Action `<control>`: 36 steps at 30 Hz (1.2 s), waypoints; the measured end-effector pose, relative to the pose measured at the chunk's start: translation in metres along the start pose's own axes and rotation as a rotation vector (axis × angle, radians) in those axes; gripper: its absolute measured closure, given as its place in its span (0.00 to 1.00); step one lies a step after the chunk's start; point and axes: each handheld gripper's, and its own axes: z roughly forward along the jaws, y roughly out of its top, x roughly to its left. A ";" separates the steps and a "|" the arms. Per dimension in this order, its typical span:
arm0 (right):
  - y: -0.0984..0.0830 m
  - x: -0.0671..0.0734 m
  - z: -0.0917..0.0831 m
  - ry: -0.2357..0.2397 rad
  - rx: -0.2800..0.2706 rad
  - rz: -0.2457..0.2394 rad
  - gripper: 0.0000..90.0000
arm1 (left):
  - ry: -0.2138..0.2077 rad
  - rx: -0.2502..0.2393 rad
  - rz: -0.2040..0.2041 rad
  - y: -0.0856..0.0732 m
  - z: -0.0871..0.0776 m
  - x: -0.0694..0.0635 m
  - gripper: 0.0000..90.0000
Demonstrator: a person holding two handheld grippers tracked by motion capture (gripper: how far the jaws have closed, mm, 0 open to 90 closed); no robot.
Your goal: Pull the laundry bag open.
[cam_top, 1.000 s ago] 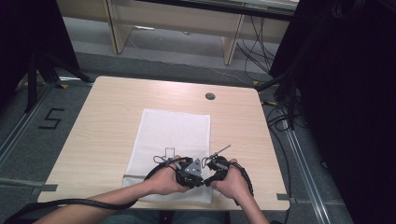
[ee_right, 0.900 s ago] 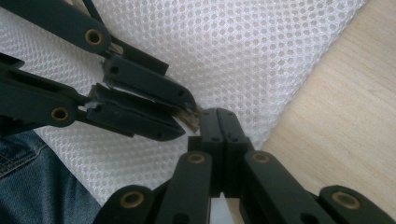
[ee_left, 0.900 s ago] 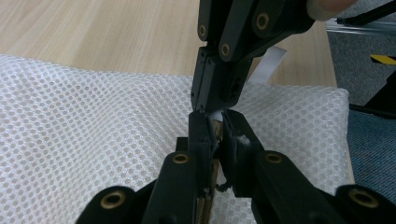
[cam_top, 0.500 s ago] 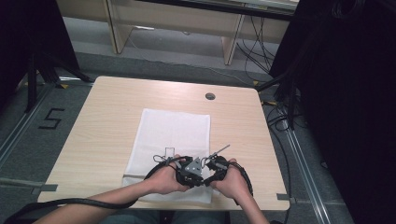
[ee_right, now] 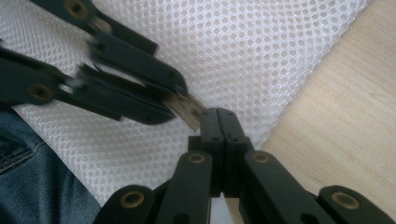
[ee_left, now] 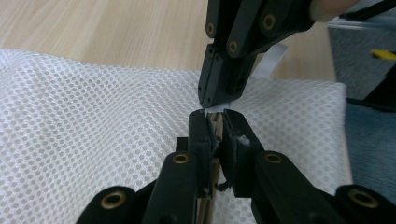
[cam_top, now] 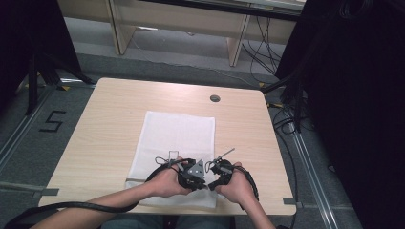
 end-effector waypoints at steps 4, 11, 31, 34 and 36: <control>0.001 0.000 0.001 -0.006 0.001 -0.002 1.00 | 0.012 0.005 0.016 -0.001 -0.002 0.000 0.91; 0.000 0.000 0.000 0.004 -0.002 0.005 1.00 | 0.001 0.000 0.005 -0.001 -0.003 -0.001 0.91; 0.000 0.000 0.001 0.005 -0.009 0.007 1.00 | 0.006 -0.006 0.004 -0.005 -0.013 0.000 0.91; 0.000 0.000 0.001 0.005 -0.010 0.005 1.00 | 0.007 -0.008 0.003 -0.005 -0.013 0.000 0.91; 0.000 0.001 0.001 0.002 -0.009 0.007 1.00 | 0.008 -0.010 0.019 -0.006 -0.014 0.000 0.91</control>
